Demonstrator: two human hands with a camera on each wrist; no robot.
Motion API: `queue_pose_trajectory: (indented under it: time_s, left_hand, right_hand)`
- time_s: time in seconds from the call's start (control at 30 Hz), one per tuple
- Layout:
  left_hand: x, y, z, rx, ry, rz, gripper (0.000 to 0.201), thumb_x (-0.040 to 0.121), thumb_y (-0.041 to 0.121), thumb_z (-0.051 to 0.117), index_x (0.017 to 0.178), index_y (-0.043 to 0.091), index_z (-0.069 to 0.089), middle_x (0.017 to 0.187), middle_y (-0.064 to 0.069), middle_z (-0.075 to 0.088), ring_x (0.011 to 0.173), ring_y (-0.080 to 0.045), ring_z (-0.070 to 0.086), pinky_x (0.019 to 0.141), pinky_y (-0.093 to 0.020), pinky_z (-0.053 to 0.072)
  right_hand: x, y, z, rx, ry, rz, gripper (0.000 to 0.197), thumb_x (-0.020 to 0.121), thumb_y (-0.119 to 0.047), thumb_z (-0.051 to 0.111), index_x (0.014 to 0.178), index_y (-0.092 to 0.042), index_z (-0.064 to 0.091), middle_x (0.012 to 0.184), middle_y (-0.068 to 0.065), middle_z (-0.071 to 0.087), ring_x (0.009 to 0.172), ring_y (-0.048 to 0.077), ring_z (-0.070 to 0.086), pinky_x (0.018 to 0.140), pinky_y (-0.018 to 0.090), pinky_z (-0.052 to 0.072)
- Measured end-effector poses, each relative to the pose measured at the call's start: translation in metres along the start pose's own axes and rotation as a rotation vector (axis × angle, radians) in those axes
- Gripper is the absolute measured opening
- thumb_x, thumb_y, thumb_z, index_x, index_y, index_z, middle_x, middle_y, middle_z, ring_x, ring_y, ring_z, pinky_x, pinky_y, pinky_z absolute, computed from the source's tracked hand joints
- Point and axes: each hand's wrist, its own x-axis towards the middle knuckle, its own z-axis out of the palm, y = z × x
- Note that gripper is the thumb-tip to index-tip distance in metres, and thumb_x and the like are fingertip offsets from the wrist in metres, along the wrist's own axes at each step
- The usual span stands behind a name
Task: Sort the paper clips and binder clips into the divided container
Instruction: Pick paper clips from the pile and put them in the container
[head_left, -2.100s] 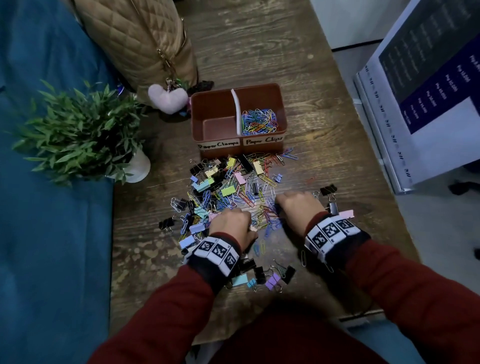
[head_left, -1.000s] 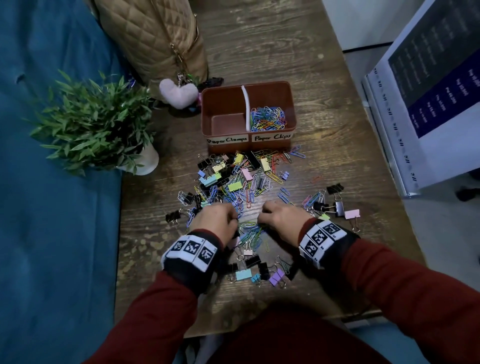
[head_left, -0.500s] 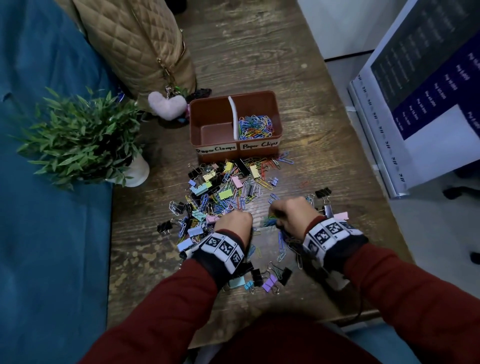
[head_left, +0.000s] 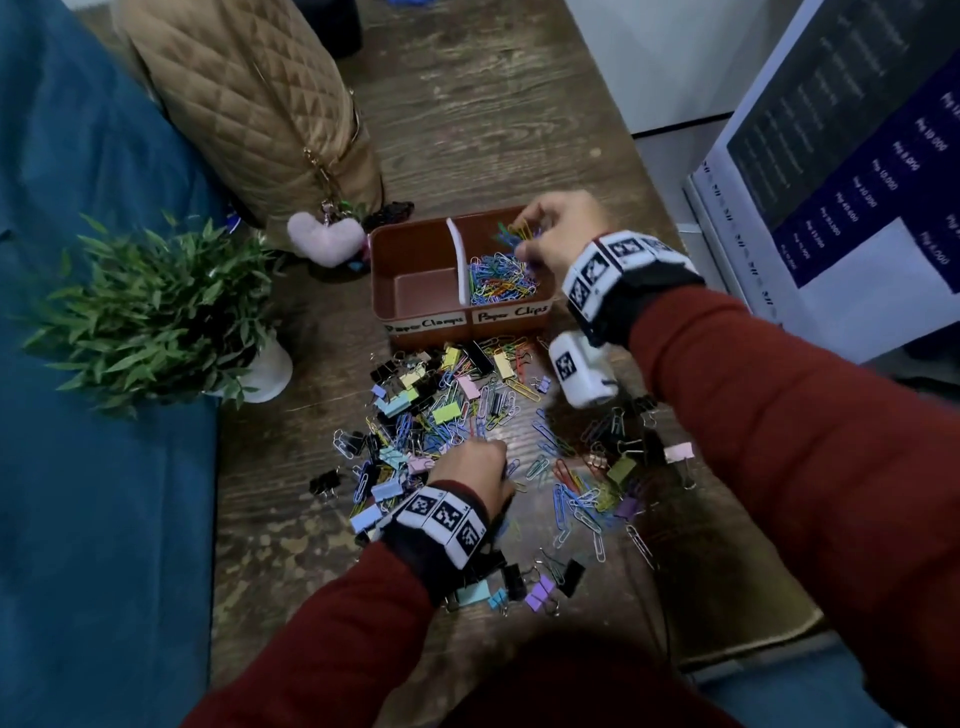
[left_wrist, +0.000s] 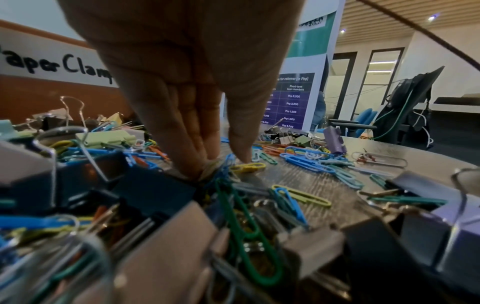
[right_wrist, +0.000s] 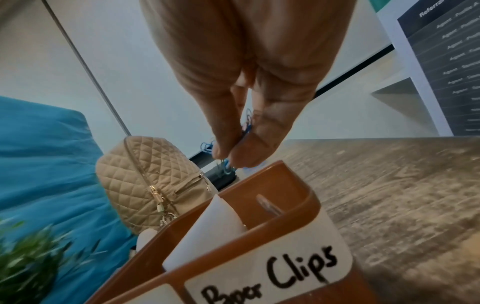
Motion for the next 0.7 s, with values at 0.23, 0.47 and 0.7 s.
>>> queue_pose_trajectory:
  time_s: [0.23, 0.47, 0.7]
  left_hand:
    - [-0.002, 0.001, 0.006, 0.015, -0.046, -0.006, 0.046, 0.081, 0.003, 0.066, 0.122, 0.005, 0.046, 0.126, -0.018, 0.051, 0.106, -0.033, 0.06, 0.09, -0.041, 0.052]
    - [0.007, 0.006, -0.002, -0.009, -0.055, 0.019, 0.027, 0.085, 0.003, 0.06, 0.111, 0.005, 0.054, 0.104, -0.015, 0.065, 0.094, -0.031, 0.064, 0.083, -0.039, 0.055]
    - [0.012, 0.001, -0.007, -0.15, -0.055, -0.072, 0.022, 0.078, 0.012, 0.069, 0.099, 0.013, 0.063, 0.099, -0.007, 0.064, 0.093, -0.024, 0.061, 0.084, -0.034, 0.054]
  right_hand:
    - [0.001, 0.016, -0.003, -0.007, 0.051, 0.005, 0.06, 0.072, 0.007, 0.07, 0.119, -0.028, 0.058, 0.085, 0.0, 0.066, 0.077, 0.016, 0.064, 0.071, 0.035, 0.058]
    - [-0.044, 0.099, -0.011, -0.217, 0.133, 0.082, 0.027, 0.076, 0.0, 0.063, 0.083, -0.026, 0.066, 0.073, -0.005, 0.068, 0.069, 0.011, 0.06, 0.069, 0.022, 0.047]
    - [-0.073, 0.112, 0.026, -0.657, -0.333, -0.134, 0.03, 0.083, -0.001, 0.054, 0.107, -0.016, 0.066, 0.107, 0.007, 0.067, 0.101, 0.025, 0.061, 0.089, 0.029, 0.048]
